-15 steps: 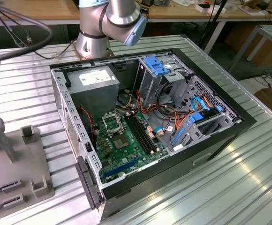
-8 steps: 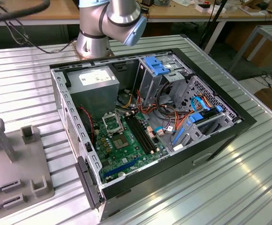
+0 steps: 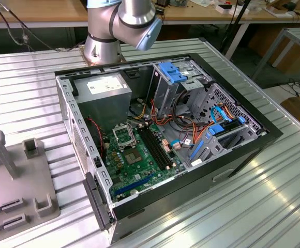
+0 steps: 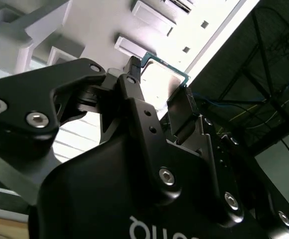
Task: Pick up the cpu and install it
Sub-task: 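Pick up the cpu and move it towards the insertion slot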
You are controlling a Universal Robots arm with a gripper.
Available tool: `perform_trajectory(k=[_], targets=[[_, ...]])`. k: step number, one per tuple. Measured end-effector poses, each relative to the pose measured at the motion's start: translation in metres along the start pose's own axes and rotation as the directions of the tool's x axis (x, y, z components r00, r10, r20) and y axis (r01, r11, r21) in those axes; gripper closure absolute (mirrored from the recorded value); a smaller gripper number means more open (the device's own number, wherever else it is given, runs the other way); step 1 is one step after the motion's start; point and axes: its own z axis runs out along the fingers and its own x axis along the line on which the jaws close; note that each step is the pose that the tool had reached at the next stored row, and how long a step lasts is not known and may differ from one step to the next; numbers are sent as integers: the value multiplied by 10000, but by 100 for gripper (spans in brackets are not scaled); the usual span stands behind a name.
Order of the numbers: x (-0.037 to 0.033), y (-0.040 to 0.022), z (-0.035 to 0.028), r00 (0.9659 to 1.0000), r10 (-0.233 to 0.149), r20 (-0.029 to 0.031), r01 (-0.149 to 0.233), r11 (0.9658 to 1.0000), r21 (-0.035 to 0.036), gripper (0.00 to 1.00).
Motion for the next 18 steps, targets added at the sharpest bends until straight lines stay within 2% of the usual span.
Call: perform_trajectory(k=[2, 7, 9, 18], targets=[[4, 2, -100, 10000, 1, -18, -1, 10000, 1, 53], [10, 5, -273, 10000, 2, -50, -2, 10000, 9, 53], [13, 7, -361, 10000, 3, -67, -3, 10000, 16, 53], [19, 11, -566, 9999, 5, -115, -4, 10000, 29, 53]])
